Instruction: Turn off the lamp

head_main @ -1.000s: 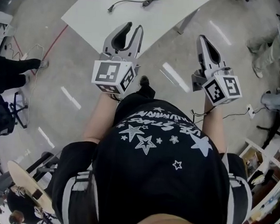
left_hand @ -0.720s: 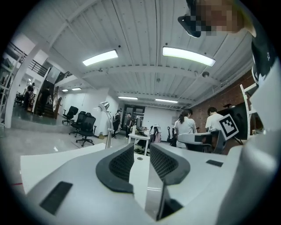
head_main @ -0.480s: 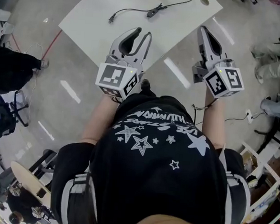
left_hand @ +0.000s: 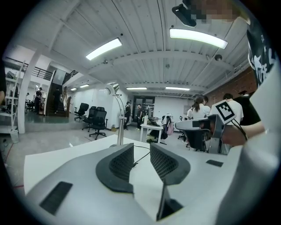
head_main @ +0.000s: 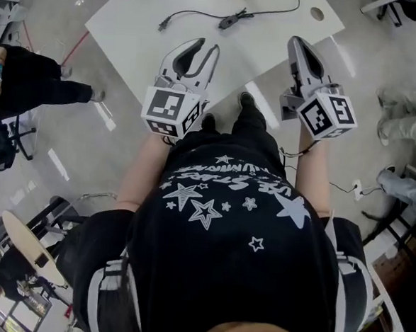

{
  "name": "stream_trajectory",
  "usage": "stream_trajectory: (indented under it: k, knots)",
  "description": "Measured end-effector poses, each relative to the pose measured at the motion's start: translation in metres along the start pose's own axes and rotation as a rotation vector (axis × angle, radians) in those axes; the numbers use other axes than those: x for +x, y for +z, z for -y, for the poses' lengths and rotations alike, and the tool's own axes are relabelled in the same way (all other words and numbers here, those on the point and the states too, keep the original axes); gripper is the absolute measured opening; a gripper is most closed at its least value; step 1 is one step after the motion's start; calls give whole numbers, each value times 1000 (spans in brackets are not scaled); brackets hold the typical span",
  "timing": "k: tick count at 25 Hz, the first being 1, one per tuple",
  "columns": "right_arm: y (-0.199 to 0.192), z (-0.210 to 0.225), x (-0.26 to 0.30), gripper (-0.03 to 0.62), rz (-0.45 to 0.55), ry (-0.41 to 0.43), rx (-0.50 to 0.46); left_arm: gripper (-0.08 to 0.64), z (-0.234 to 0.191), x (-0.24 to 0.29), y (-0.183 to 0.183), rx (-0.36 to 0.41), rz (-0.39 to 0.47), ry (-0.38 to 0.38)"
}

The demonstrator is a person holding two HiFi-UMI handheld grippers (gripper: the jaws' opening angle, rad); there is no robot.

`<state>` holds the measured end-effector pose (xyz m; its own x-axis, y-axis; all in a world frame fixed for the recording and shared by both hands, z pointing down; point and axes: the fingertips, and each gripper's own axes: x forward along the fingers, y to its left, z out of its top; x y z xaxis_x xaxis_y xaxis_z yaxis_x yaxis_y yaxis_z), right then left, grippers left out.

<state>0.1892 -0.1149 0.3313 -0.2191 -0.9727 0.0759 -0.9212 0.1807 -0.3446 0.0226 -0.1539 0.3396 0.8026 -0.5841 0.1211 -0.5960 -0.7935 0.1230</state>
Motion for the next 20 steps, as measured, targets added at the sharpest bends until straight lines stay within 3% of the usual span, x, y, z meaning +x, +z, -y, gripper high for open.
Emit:
stream_trajectory:
  k: [6, 12, 20]
  knots:
    - [17, 26, 38, 6, -57, 103, -28, 129, -6, 33, -16, -12, -42, 72]
    - [4, 51, 76, 6, -142, 175, -39, 129, -10, 76, -52, -32, -132, 80]
    - [-43, 62, 127, 6, -274, 288, -64, 133, -36, 106, -92, 121, -224, 201]
